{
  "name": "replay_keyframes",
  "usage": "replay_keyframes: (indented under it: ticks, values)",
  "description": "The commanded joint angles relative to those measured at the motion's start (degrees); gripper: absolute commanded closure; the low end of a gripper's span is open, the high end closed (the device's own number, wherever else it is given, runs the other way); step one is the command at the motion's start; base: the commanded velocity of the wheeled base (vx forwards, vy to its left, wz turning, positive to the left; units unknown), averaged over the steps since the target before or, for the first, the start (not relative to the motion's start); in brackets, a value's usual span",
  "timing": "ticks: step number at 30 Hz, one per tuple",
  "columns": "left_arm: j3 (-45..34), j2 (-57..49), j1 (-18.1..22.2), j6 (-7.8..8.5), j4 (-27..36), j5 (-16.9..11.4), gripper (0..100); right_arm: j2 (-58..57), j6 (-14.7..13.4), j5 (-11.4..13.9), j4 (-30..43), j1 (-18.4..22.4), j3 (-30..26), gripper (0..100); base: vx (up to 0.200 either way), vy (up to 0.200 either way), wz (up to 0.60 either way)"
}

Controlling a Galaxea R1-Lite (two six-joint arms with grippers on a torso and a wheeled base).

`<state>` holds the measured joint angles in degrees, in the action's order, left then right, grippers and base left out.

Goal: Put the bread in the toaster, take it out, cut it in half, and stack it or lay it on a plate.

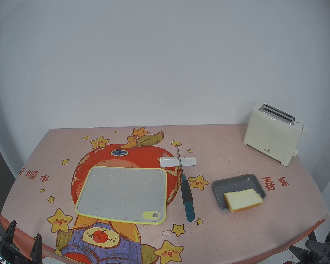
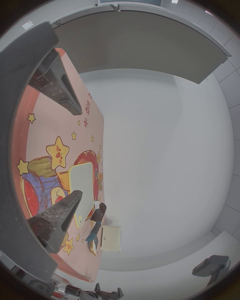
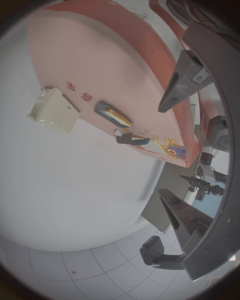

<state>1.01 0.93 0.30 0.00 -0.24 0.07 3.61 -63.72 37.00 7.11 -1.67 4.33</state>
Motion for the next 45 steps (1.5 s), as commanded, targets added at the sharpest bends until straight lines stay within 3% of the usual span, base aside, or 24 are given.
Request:
replay_keyframes:
  ticks: [1, 11, 21, 30, 39, 45]
  values:
    - [-1.01, -0.75, 0.05, 0.00, -0.02, 0.01, 0, 1.31, -0.09, 0.00, 0.10, 0.00, 0.07, 0, 0.000, 0.000, 0.00]
    - [-1.01, -0.75, 0.05, 0.00, -0.02, 0.01, 0, 10.28, -0.18, 0.18, -0.69, 0.00, 0.51, 0, 0.000, 0.000, 0.00]
    - [-1.01, -0.75, 0.05, 0.00, -0.02, 0.01, 0, 29.17, -0.18, 0.53, -14.14, -0.35, -0.11, 0, 0.000, 0.000, 0.00]
    - [-1.01, -0.75, 0.05, 0.00, -0.02, 0.01, 0, 42.36, 0.09, 0.88, -24.25, -7.29, -3.10, 0, 0.000, 0.000, 0.00]
    - [-1.01, -0.75, 0.05, 0.00, -0.02, 0.01, 0, 55.89, 1.05, 0.88, -34.27, -8.26, -4.15, 0, 0.000, 0.000, 0.00]
    - [-1.01, -0.75, 0.05, 0.00, -0.02, 0.01, 0, 60.82, 1.32, 0.79, -37.43, -12.66, -4.15, 0, 0.000, 0.000, 0.00]
